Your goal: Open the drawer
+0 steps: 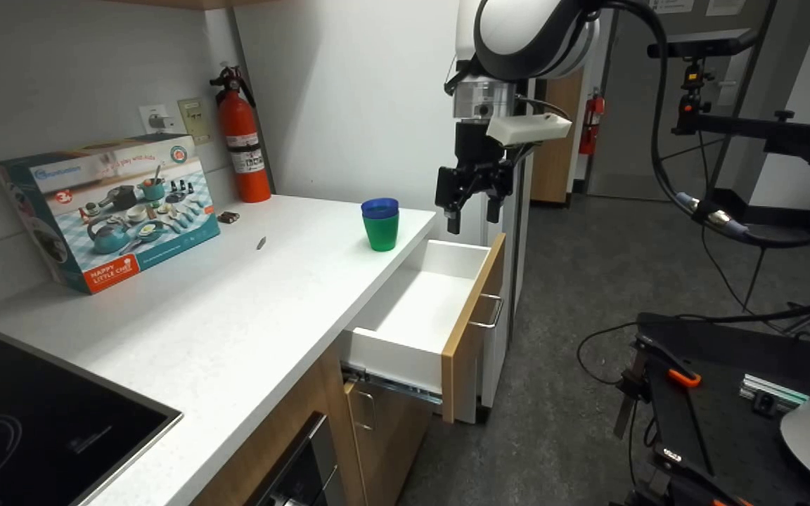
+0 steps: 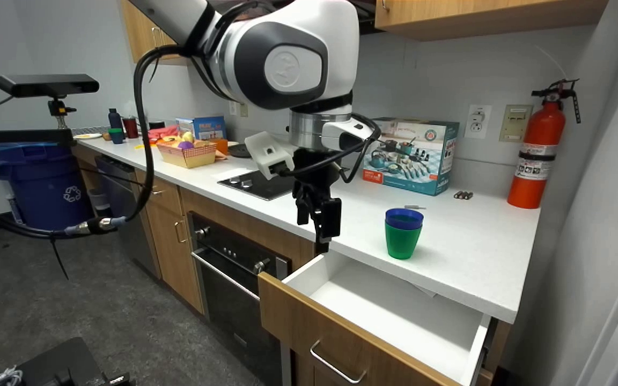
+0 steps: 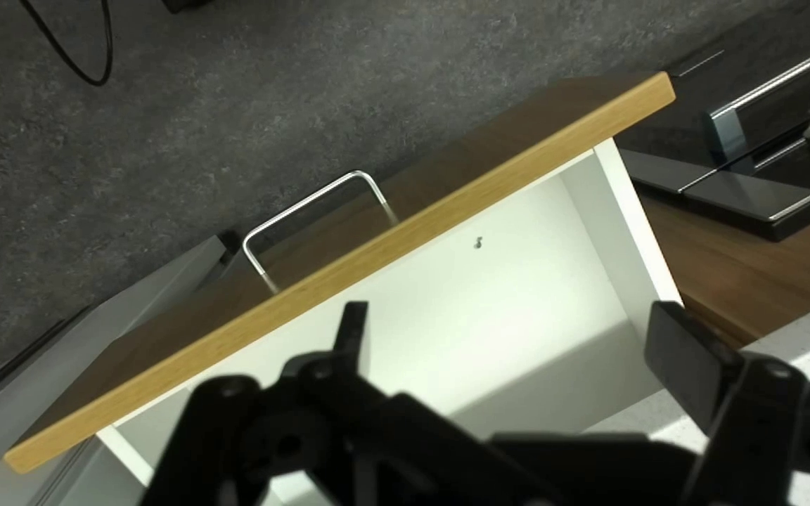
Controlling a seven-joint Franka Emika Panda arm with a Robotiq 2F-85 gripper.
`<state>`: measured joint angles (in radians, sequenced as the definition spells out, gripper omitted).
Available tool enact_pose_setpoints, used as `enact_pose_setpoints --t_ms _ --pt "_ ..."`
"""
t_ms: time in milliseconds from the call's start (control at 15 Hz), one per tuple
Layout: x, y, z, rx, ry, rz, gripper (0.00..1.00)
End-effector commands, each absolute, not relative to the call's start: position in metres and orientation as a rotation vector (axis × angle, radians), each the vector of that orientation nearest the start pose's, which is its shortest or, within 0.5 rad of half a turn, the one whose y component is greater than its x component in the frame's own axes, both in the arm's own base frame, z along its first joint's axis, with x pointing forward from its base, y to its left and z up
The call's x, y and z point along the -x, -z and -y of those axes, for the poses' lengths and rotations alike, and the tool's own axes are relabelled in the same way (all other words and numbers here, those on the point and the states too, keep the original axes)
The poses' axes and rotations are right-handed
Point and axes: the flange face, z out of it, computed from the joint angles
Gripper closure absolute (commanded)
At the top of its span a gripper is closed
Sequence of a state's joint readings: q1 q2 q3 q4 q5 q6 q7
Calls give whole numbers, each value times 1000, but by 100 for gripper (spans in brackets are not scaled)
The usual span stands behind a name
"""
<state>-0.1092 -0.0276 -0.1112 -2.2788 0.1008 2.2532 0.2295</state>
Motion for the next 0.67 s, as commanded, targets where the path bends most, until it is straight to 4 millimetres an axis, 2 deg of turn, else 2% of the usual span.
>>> enact_pose_setpoints --t_ms 0,133,200,600 --pt "-501 -372 108 2964 35 -770 0" --pt "-507 -367 109 2952 36 -799 0" --pt "-511 -358 112 2934 20 -824 0" --pt "-536 -282 133 2812 -82 -1064 0"
